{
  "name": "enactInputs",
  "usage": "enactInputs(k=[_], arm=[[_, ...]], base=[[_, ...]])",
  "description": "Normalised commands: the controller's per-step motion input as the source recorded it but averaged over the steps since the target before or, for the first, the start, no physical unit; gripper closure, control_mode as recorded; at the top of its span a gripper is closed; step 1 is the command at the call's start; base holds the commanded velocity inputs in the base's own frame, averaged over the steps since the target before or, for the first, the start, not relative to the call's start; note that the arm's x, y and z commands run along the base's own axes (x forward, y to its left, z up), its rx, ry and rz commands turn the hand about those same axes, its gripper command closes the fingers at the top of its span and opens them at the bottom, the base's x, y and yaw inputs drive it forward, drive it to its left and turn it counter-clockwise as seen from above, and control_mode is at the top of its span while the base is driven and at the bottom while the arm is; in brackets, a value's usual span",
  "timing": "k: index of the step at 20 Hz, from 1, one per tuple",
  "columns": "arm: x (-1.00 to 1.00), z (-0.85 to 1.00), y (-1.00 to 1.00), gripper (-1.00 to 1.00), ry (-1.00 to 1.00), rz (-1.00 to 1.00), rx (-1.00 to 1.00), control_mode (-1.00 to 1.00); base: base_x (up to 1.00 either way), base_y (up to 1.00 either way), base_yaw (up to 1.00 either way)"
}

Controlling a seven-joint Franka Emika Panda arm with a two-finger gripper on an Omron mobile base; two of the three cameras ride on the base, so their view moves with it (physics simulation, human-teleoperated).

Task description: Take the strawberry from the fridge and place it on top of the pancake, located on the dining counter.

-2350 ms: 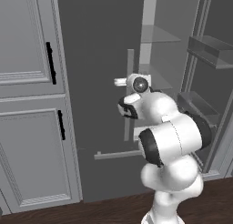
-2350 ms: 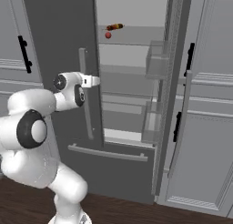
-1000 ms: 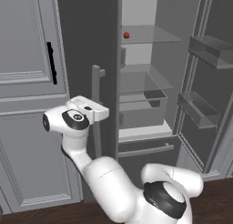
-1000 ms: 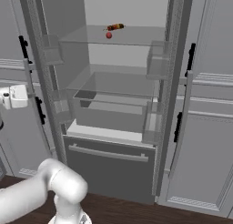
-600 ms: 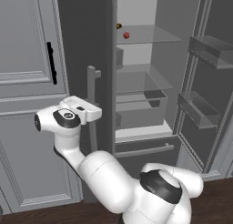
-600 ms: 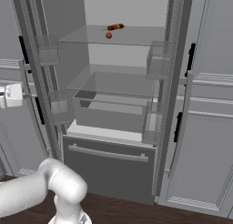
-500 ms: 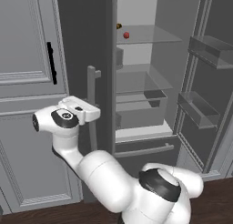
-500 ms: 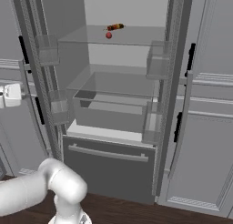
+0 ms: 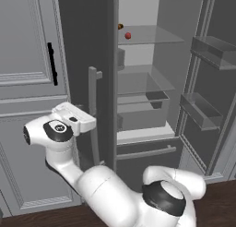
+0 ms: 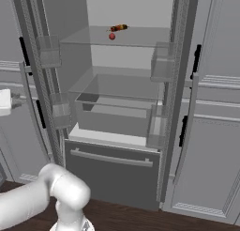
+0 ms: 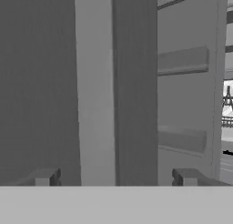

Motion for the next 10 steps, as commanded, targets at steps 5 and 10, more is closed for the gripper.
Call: enactInputs(k=[5,10], arm=[[-0.86,0.0,-0.65,-1.0,-0.04,0.21,0.28,-1.0],[-0.51,0.05,-0.9,-1.0,-0.03,0.27,0.44,-1.0]], base=[[0.0,0.0,0.0],[0.0,0.0,0.0]])
